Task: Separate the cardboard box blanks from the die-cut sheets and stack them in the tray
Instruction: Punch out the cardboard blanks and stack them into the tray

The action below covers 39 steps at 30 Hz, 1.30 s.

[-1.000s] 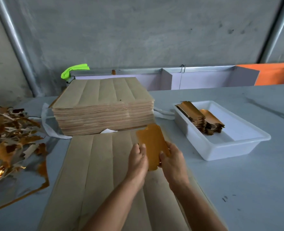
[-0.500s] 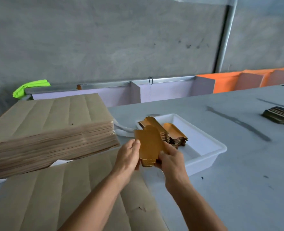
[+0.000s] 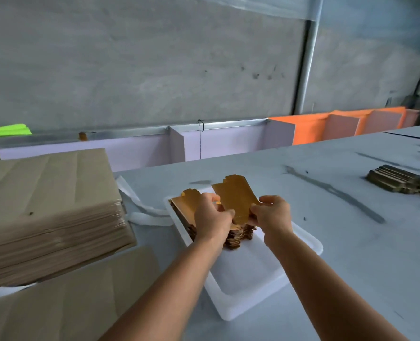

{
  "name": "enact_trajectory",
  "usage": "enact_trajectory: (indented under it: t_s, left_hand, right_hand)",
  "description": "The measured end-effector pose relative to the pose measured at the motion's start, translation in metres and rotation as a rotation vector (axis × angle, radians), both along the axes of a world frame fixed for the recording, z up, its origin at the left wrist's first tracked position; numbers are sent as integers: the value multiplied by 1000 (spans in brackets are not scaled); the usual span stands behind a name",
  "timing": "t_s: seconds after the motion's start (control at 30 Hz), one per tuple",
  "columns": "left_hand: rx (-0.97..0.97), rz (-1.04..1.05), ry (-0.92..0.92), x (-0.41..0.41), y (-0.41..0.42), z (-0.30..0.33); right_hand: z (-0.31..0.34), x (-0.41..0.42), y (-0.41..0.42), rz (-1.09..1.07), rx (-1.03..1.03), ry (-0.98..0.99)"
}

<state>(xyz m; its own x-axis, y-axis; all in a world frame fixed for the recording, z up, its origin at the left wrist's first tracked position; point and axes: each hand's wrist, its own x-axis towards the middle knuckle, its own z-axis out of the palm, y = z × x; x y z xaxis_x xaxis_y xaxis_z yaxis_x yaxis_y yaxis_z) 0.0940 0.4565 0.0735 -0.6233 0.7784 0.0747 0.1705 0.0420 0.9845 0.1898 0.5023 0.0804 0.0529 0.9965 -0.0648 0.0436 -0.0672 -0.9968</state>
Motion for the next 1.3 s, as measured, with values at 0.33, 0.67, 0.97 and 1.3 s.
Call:
enact_trajectory:
  t_s: [0.33,0.67,0.97,1.3]
  left_hand:
    - [-157,-75,742,14,40,-13]
    - [-605,-158,1277,19,42,-29]
    - [-592,-167,1338,15,42,-38]
    - [-640,-180,1307,10,46,-41]
  right_hand:
    - [-16,-12,61,-34,53,-281]
    - [-38,-21,68,-16,62,-344]
    - [-49,-22,77,58,63,-441]
    - [-42,-28,64,197,346,-1215]
